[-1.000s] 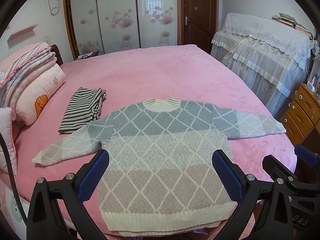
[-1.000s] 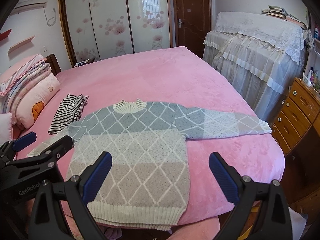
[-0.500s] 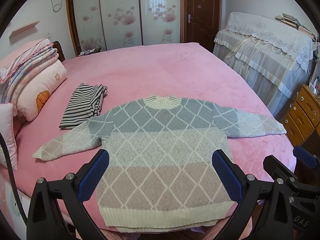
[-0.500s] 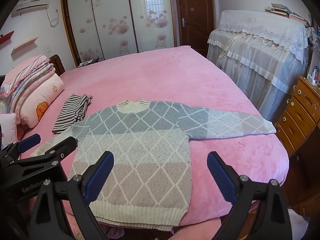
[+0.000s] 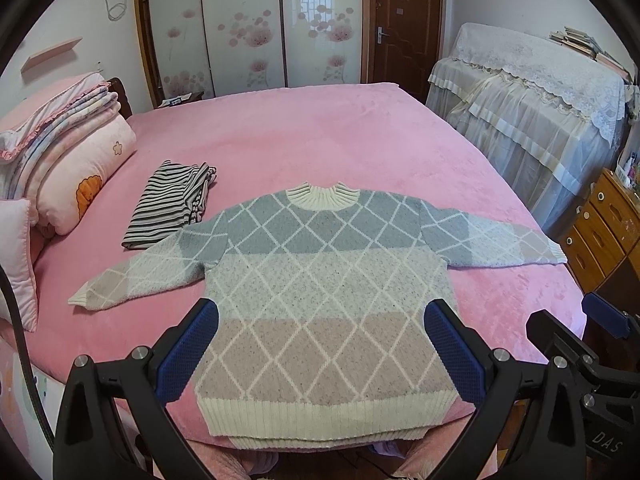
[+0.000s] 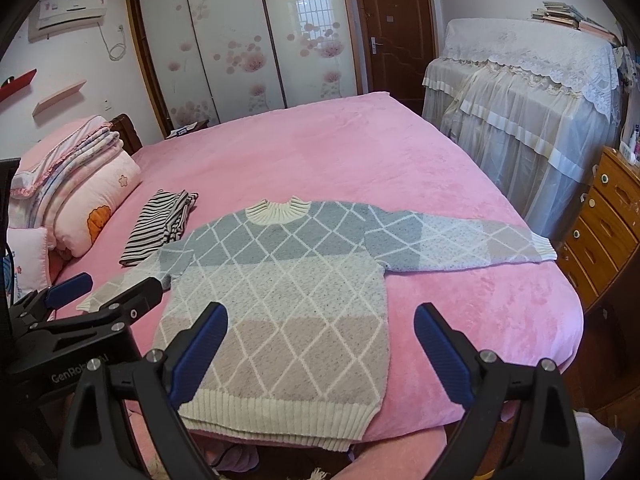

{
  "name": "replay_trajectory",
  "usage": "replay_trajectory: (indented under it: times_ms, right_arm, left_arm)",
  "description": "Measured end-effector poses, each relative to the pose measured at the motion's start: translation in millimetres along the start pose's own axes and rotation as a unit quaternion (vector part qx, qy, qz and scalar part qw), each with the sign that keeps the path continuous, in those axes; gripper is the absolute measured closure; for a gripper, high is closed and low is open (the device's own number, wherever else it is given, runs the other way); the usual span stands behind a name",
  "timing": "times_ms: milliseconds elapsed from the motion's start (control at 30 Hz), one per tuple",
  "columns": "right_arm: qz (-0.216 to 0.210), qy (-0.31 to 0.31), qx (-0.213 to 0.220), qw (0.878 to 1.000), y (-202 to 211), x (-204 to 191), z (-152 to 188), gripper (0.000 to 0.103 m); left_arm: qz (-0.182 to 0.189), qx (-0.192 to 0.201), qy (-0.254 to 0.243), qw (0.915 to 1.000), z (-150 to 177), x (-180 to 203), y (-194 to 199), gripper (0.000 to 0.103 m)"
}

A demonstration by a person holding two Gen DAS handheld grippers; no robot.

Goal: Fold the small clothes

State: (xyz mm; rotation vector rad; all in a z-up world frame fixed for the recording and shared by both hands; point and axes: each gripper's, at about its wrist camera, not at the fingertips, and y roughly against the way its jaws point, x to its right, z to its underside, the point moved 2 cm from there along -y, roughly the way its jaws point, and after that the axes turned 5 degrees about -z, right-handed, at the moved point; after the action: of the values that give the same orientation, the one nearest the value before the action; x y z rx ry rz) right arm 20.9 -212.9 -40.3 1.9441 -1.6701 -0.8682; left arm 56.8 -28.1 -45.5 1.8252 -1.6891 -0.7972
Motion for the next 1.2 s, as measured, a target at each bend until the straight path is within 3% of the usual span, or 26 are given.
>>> replay_trajectory:
  times_ms: [400, 700, 967, 1133, 1200]
  right_arm:
    - [-0.015, -0.008, -0.014, 1.0, -4, 11, 3, 0.008]
    - [0.018, 0.0, 0.001, 1.0, -13, 47, -17, 0.008]
    - [0.066, -0.033, 0.038, 0.997, -14, 125, -71, 0.008]
    - [0.101, -0.083, 0.052, 0.99, -18, 199, -97, 0.008]
    - [0.106, -0.105, 0.051, 0.987, -23, 230, -102, 0.008]
  left_arm:
    - [-0.005, -0.003, -0.007, 1.0, 6, 4, 7, 0.001]
    - [-0.007, 0.023, -0.046, 0.9987, -38, 41, -1, 0.001]
    - [0.005, 0.09, -0.097, 0.9912, -93, 107, -9, 0.001]
    - [-0.009, 0.149, -0.143, 0.9784, -116, 167, -35, 0.001]
    - [-0.009, 0.152, -0.159, 0.9755, -120, 189, -51, 0.001]
